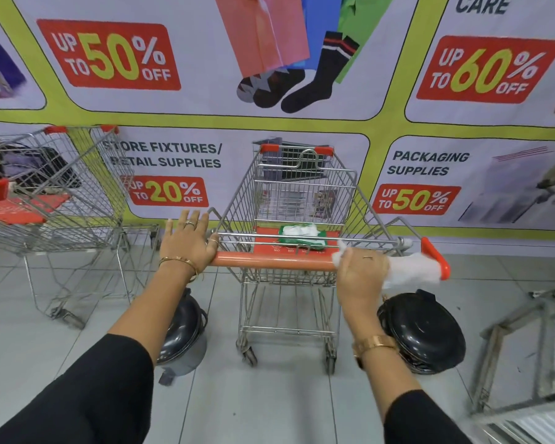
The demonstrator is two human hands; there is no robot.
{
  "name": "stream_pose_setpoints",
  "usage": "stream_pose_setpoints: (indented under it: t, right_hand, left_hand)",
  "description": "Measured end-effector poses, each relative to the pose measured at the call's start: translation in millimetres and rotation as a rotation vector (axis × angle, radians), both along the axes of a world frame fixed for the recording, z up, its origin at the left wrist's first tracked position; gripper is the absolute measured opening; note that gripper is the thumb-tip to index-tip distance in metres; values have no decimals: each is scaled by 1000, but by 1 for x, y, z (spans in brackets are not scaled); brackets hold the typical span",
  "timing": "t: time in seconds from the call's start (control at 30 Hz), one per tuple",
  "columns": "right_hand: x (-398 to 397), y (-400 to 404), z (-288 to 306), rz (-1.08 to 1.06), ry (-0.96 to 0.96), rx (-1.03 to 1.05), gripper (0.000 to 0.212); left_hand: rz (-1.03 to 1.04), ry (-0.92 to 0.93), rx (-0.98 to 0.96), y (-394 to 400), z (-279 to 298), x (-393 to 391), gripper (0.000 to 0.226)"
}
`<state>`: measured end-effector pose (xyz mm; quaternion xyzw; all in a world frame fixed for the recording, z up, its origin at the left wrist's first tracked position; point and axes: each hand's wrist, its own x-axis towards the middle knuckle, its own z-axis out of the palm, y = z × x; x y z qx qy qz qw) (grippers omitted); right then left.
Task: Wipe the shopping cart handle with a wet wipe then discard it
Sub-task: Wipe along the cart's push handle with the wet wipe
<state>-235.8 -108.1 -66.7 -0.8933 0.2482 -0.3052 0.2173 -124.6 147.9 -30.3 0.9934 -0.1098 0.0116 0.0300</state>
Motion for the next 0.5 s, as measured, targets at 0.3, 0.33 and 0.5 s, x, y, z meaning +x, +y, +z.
stream_pose_setpoints:
  t: [0.3,0.33,0.5]
  right_hand:
    - [17,109,7,564,-14,-163,22]
    - [11,92,8,600,1,-153,24]
    - [-23,-24,4,275,-26,-105,49]
  left_hand:
    - [12,26,1,2,-3,2,60]
    - [11,33,-3,3,-3,2,60]
    - [18,36,-4,2,-4,3,61]
